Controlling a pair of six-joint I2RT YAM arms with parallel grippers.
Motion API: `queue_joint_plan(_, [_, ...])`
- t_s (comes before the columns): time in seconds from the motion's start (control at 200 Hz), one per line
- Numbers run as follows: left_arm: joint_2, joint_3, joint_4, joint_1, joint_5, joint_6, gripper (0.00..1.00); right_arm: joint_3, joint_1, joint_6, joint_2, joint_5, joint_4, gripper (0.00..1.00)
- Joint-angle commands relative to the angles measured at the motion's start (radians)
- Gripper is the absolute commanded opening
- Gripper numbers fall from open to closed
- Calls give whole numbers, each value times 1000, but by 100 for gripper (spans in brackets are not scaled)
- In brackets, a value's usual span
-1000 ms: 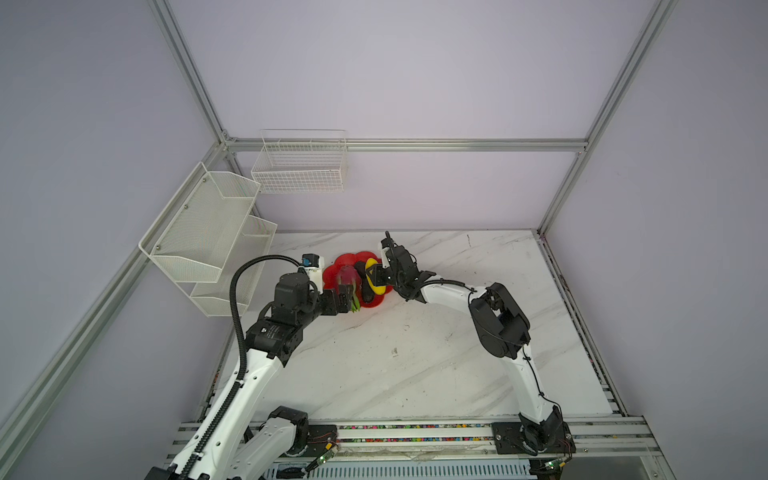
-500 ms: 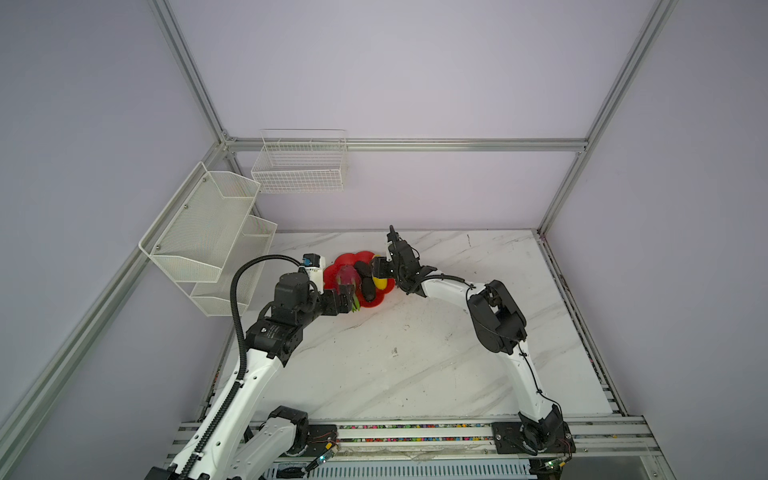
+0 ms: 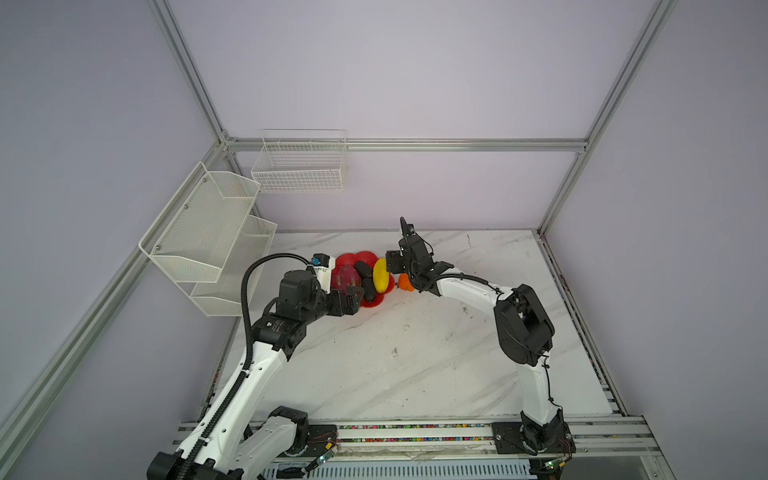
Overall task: Place and organize the fake fruits in the fruit bowl
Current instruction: 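Move the right gripper to the orange fruit and grasp it, then place the orange fruit into the red bowl with the right gripper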
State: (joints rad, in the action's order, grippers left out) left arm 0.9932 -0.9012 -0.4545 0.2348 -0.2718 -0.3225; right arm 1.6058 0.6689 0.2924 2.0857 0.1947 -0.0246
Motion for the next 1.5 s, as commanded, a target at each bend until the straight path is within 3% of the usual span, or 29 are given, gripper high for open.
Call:
queue_joint_plan(0.0, [-7, 26, 40, -8, -53, 1, 100, -65, -39, -4, 23, 2, 53, 79])
queue_joint_plan(0.285, [-15, 32, 40, -8, -43, 7, 100, -84, -38, 1, 51, -1, 42, 82])
queue_joint_plan(0.5, [-13, 31, 39, -9, -41, 6, 100, -78, -38, 17, 79, -45, 65, 74])
queue_joint_plan(0.845, [-13, 31, 39, -8, -41, 4, 100, -103, -38, 35, 74, -64, 140, 75])
queue_joint_plan(0.935, [-17, 33, 39, -8, -39, 4, 100, -108, -38, 34, 67, -60, 136, 56])
queue_joint_plan(1.105, [-27, 33, 39, -8, -31, 6, 100, -95, -38, -16, 32, -79, 184, 49])
queue_joint_plan(1.295, [-36, 33, 40, -8, -23, 3, 100, -50, -38, -88, -62, -176, 272, 47])
queue_joint_plan(1.495, [-48, 36, 38, -8, 2, 4, 100, 66, -17, -80, -88, -509, 362, 47])
